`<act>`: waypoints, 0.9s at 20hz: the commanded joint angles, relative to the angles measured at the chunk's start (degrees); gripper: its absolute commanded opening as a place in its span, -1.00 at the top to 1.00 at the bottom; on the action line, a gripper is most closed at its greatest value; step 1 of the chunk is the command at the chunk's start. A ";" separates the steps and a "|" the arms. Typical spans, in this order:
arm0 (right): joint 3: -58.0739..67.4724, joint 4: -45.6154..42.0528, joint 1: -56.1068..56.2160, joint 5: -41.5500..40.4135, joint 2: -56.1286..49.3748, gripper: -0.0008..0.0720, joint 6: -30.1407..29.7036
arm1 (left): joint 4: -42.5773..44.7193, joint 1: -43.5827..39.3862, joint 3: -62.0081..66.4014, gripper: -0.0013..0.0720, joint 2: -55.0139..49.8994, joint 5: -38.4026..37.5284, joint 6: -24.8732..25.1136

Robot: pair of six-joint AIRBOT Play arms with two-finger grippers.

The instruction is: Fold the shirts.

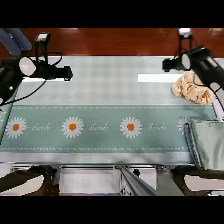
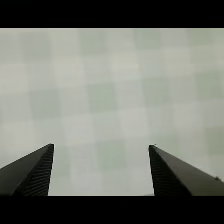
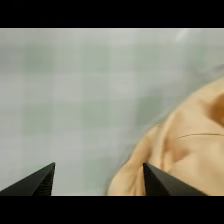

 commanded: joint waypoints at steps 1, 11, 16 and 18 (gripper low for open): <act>2.21 -0.98 -10.36 -1.27 -2.29 -0.75 7.63 | 3.32 3.21 0.57 -0.95 -0.57 1.03 0.28; 2.21 20.04 -25.99 19.02 -15.41 -0.24 -4.20 | 3.10 5.62 -0.31 -0.95 -1.79 0.52 0.96; 4.04 26.40 -26.05 16.55 -6.60 0.89 -12.11 | 3.17 7.06 3.02 -0.95 -0.90 -9.57 0.98; 7.89 30.45 -26.05 13.03 -0.07 0.89 -15.69 | 3.15 7.89 4.26 -0.95 1.75 -13.62 0.96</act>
